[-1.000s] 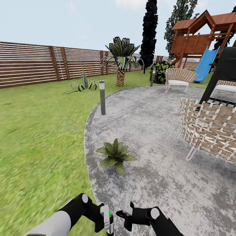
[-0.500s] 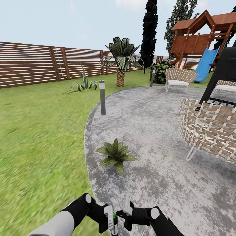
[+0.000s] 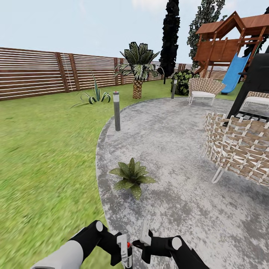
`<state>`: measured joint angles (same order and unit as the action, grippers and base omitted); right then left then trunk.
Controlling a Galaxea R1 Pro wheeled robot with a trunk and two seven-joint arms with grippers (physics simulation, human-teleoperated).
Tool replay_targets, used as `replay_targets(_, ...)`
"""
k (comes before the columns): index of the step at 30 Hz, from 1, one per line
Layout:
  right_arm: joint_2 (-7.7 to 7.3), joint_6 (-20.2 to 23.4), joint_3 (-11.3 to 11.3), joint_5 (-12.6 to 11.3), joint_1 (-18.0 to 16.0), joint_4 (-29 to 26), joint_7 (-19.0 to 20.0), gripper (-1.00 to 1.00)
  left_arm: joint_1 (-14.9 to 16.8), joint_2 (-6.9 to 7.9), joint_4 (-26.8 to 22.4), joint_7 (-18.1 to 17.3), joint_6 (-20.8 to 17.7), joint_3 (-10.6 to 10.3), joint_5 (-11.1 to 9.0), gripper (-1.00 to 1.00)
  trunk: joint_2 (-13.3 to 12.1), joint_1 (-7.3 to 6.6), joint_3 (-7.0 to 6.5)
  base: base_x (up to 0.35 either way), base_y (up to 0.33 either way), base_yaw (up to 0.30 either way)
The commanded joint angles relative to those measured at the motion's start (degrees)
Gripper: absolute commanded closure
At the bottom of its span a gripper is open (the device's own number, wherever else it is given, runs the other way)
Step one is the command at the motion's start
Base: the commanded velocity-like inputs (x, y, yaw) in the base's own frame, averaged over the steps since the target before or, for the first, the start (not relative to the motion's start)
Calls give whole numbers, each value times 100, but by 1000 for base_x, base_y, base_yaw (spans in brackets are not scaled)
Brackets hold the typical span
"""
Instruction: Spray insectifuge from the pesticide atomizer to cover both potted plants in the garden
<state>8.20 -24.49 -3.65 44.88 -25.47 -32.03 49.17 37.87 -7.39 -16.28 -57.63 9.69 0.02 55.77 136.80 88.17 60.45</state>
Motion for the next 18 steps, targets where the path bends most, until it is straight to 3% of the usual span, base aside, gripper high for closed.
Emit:
replay_targets(1,7,-17,-39,38,-2,-5,31,100,1,61,-7,1,54,6,48,100,2,-1,5,0,0,0)
replay_targets(2,7,-15,-39,38,-2,-5,31,100,1,130,-7,3,52,7,49,100,2,-1,5,0,0,0)
replay_targets(7,-1,-12,-39,52,-2,-5,31,100,-15,838,51,30,50,7,45,100,2,-1,5,0,0,0)
replay_targets(11,-32,-12,-47,64,-2,-5,23,100,-279,1383,-1,43,51,49,19,100,2,-1,5,0,0,0)
replay_targets(12,-47,-14,-53,60,-2,-5,23,-100,-297,1500,-4,48,51,60,6,100,2,-1,5,0,0,0)
replay_targets(16,-125,-16,-71,39,-2,-5,3,-100,-320,1822,2,96,27,80,-20,100,2,-1,5,0,0,0)
replay_targets(18,-171,-15,-84,45,-2,2,-45,-100,-323,1868,22,345,-11,98,-31,100,2,-1,5,0,0,0)
